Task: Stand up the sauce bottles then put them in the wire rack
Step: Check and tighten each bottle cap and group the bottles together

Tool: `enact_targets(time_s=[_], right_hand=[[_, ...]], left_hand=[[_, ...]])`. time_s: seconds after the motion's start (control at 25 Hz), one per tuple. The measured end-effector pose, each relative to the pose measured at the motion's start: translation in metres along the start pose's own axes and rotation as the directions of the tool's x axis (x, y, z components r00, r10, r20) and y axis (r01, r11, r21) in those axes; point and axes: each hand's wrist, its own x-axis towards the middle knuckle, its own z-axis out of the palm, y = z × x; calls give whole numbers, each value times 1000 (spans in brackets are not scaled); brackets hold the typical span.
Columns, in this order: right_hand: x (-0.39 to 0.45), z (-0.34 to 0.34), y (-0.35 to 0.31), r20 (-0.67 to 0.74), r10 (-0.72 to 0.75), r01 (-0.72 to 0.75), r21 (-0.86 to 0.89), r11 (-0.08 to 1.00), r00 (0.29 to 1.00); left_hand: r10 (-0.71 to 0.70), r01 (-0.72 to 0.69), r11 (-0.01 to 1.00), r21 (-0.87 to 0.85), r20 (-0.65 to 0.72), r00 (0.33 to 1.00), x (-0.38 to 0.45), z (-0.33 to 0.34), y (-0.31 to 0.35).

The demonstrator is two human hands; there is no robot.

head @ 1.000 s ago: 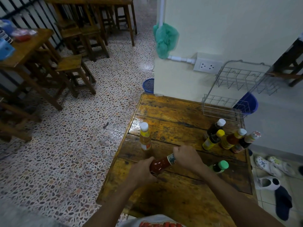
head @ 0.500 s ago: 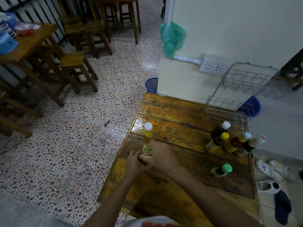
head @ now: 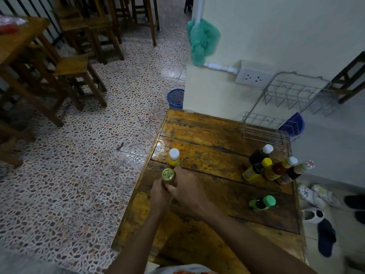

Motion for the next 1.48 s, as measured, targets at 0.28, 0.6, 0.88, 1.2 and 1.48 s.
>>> enact_targets(time_s=[0.28,0.6,0.88,1.2,1.48], right_hand=[[-4,-5,15,57,48,-50,33,998,997],[-34,-47,59,-11,-118,114,-187,976,993],[-97,-121,215,-6,6,-8,-563,826,1000],[-144,-138,300,93,104,-78,-243,967,990],[-156,-168,309,-94,-121,94,-256,962,988]], left_hand=[[30,-34,995,92,41,999,7,2,-1],[-230,170,931,322,161,960,-26,20,-14],[-109,-116,882,458,437,893,-79,140,30],[93,-373,861,345,614,784,-105,254,97],[162,-419,882,218,694,701,-120,254,125]])
